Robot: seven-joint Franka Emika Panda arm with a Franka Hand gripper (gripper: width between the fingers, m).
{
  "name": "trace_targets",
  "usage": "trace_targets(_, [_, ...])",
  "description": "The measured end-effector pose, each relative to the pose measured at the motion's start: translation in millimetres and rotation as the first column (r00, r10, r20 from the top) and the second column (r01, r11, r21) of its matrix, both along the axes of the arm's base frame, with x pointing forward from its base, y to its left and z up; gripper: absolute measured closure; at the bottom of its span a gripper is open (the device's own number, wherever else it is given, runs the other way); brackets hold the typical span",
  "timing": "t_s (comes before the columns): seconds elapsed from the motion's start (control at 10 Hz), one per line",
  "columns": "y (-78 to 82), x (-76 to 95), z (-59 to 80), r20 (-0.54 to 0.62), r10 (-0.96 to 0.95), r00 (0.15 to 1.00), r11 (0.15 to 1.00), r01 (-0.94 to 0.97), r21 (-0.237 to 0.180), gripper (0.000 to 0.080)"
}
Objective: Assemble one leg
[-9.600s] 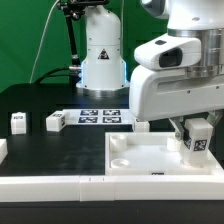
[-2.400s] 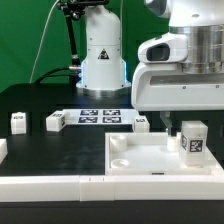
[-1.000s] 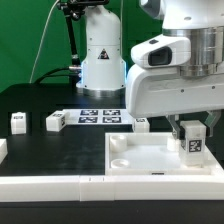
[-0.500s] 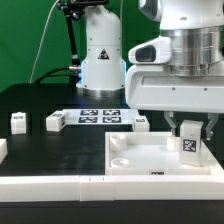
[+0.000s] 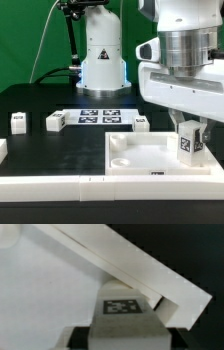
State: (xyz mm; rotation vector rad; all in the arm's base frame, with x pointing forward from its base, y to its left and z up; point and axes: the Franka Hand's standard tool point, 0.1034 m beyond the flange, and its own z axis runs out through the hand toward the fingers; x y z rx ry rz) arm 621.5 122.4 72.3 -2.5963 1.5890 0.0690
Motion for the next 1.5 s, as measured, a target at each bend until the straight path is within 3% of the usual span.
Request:
trace_targets(0.3, [0.9, -0.1, -0.2, -0.023, -0.203, 0.979, 0.979, 0.203, 0.009, 0.0504])
trace_targets(0.4, [1.1, -0.2, -0.3, -0.019, -0.161, 0.987, 0.987, 0.161, 0.009, 0.0504])
trace_targets(0.5, [1.1, -0.2, -0.4, -0.013, -0.111, 0.994, 0.994, 0.111, 0.009, 0.0292])
trace_targets(0.6, [0.9, -0.2, -0.4, -0.011, -0.093, 0.996, 0.996, 0.093, 0.009, 0.0292])
trace_targets(0.7, [1.4, -0.3, -0.5, -0.008, -0.062, 0.998, 0.998, 0.062, 0.007, 0.0176])
trace_targets(0.9, [3.3, 0.5, -0.2, 0.020, 0.236, 0.972, 0.972, -0.236, -0.022, 0.0158])
trace_targets(1.3, [4.4, 5.5, 2.2, 0.045, 0.629, 0.776, 0.777, -0.626, -0.062, 0.0150])
trace_targets(1.5, [3.8, 6.5, 2.1, 0.053, 0.782, 0.621, 0.623, -0.779, -0.077, 0.0150])
